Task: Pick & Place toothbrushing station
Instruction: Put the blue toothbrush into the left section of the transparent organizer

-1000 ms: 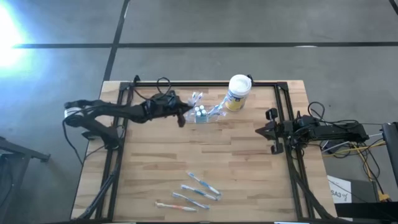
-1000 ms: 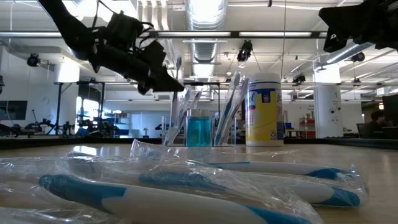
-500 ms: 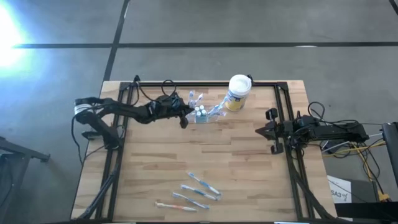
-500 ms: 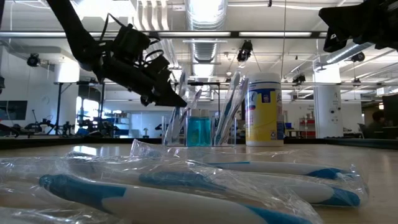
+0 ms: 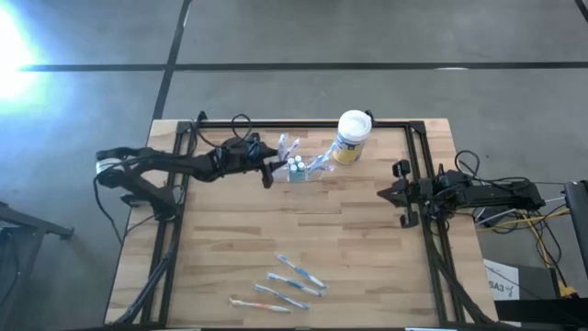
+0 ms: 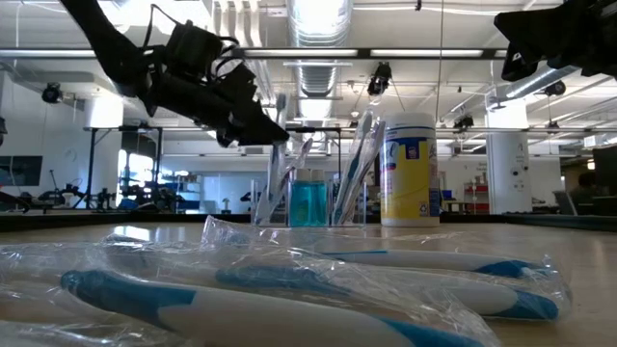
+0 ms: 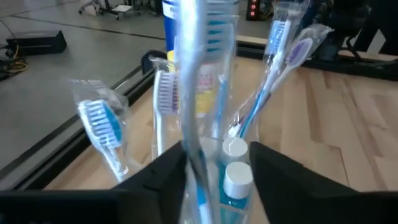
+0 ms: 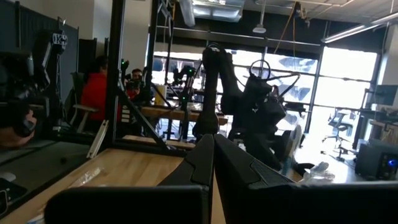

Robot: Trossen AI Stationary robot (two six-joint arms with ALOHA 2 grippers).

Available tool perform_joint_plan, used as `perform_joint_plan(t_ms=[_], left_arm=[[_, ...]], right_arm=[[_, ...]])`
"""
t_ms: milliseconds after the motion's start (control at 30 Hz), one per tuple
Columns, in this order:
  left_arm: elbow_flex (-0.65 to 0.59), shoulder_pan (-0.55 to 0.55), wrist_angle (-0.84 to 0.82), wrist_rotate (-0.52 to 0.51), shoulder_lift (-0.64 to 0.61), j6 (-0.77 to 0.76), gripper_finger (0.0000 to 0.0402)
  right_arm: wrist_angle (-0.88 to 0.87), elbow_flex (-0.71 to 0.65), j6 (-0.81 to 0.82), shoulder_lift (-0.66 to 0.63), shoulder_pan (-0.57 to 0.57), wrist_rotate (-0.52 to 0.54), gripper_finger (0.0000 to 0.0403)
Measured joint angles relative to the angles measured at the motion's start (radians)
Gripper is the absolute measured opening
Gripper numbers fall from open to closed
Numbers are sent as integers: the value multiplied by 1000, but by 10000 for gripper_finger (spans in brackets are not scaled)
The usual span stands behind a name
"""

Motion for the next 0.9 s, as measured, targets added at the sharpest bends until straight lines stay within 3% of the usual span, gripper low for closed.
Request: perform_joint_plan(t_ms=[200,333,600,900], left_arm=[[-1,1,-34,-22,-72,5,258],[-1,1,-62,-23,-141,7,288],[-1,0,-183,-19,-350,12,296],[-1,-19,-452,55,-668,10,291]], right_arm=[[0,0,3,1,0,0,8],[0,-2,3,1,0,0,8],[0,-2,3,7,0,0,8],[0,-2,3,10,0,0,8]])
